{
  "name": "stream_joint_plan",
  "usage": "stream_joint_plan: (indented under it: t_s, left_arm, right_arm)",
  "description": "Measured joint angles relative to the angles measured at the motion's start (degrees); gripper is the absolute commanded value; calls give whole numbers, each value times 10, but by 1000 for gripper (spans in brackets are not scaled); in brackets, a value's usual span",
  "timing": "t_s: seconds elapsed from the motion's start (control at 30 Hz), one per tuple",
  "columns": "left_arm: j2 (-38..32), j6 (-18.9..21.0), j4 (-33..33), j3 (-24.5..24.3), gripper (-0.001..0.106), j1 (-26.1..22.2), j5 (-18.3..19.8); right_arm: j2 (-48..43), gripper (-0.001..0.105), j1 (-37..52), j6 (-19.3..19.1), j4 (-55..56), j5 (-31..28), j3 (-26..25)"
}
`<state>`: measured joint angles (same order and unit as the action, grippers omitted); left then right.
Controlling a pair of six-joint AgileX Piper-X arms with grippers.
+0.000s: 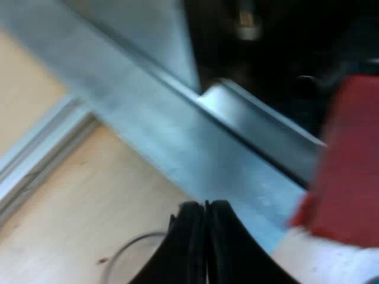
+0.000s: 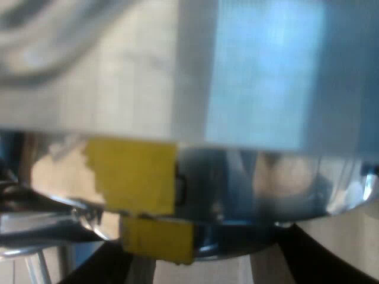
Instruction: Put the handle in the coffee machine
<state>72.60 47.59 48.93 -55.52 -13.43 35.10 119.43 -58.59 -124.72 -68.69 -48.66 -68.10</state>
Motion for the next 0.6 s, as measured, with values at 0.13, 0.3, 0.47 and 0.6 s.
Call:
stream_joint_plan:
  t_s: [0.13,0.3,0.47,0.6]
  left_arm:
    - [0,-4,-3,0,1,34,0]
    - [0,-1,-1,0,1,50,-10]
    - [0,-1,15,0,1,50,-11]
    - [0,-1,48,-1,1,50,-9]
  right_arm:
    - [0,39,0,0,0,0,0]
    - [0,39,0,0,0,0,0]
    - [8,39,0,0,-14,0,0]
    - [8,39,0,0,-14,1,0]
